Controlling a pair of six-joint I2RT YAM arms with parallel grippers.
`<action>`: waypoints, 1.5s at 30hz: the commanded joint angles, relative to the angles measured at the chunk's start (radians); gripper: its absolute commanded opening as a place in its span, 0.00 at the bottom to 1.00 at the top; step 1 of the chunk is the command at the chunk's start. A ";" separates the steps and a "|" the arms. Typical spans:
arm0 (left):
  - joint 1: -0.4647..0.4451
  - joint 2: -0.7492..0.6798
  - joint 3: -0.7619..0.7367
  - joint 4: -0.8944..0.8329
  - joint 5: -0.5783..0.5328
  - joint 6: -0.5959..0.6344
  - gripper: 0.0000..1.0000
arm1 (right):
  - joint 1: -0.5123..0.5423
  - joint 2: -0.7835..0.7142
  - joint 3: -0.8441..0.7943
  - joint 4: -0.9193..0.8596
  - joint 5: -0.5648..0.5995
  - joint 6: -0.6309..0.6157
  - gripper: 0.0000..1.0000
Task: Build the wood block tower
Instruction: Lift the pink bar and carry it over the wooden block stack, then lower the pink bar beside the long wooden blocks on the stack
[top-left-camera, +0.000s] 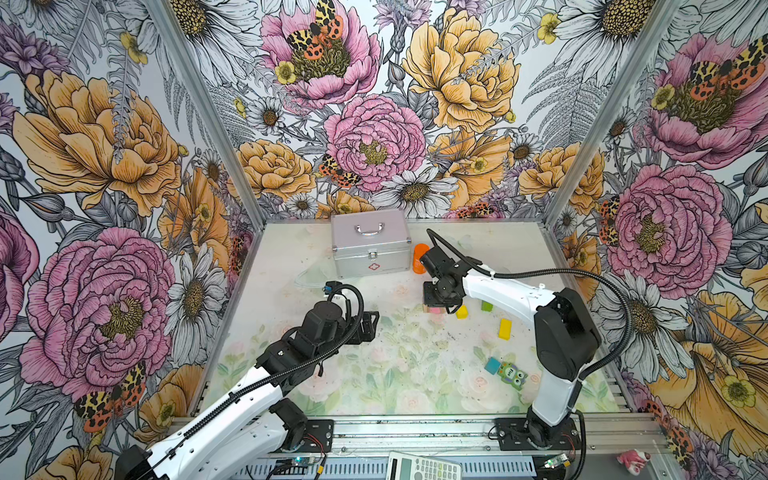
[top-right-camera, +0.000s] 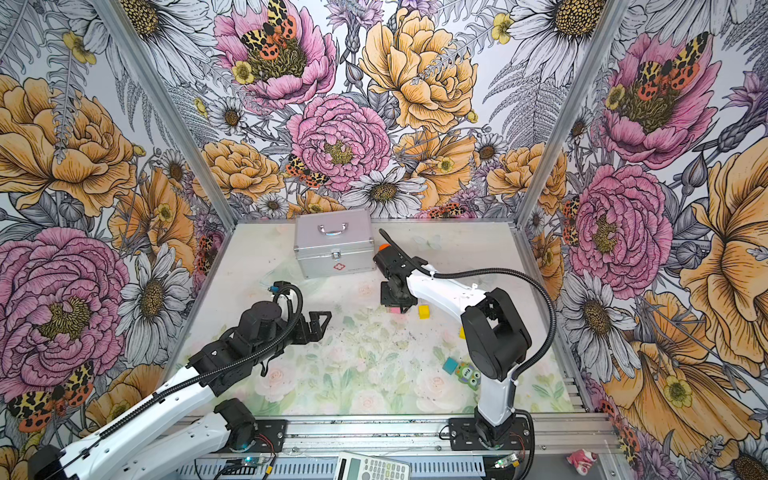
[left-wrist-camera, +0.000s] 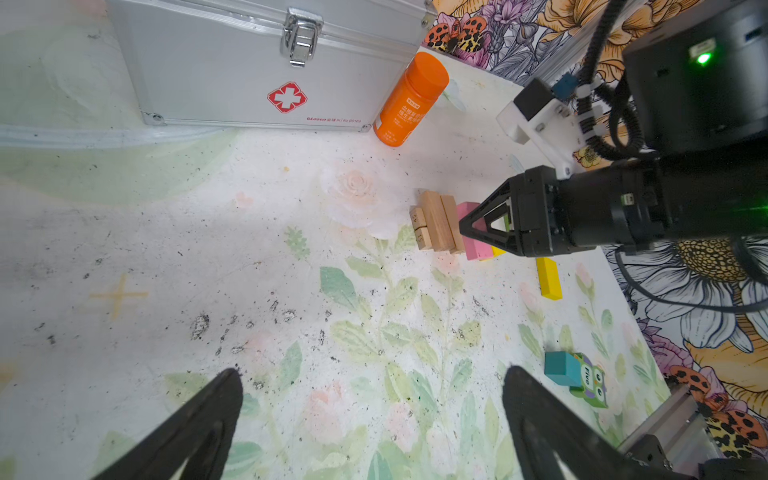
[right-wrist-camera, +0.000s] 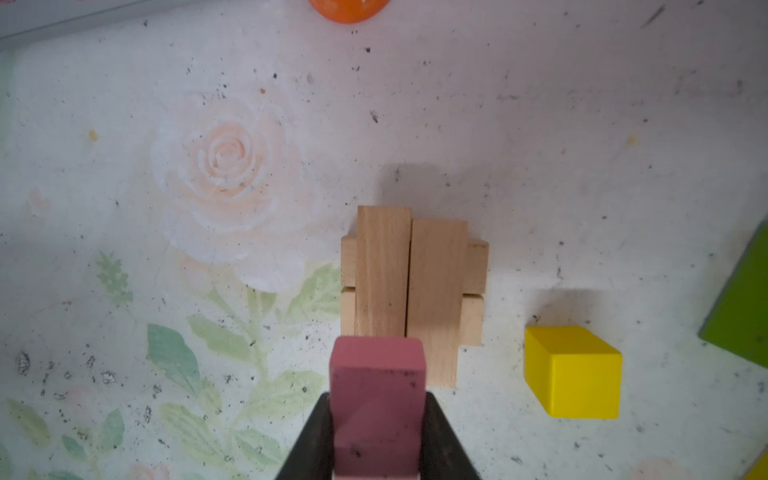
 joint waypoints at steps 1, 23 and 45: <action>0.018 -0.003 -0.007 0.002 0.016 0.025 0.99 | -0.024 0.033 0.055 -0.026 -0.017 -0.054 0.28; 0.054 0.029 -0.008 0.029 0.050 0.027 0.99 | -0.027 0.122 0.113 -0.039 -0.043 -0.082 0.28; 0.071 0.033 -0.011 0.034 0.052 0.031 0.99 | -0.022 0.161 0.143 -0.040 -0.052 -0.084 0.29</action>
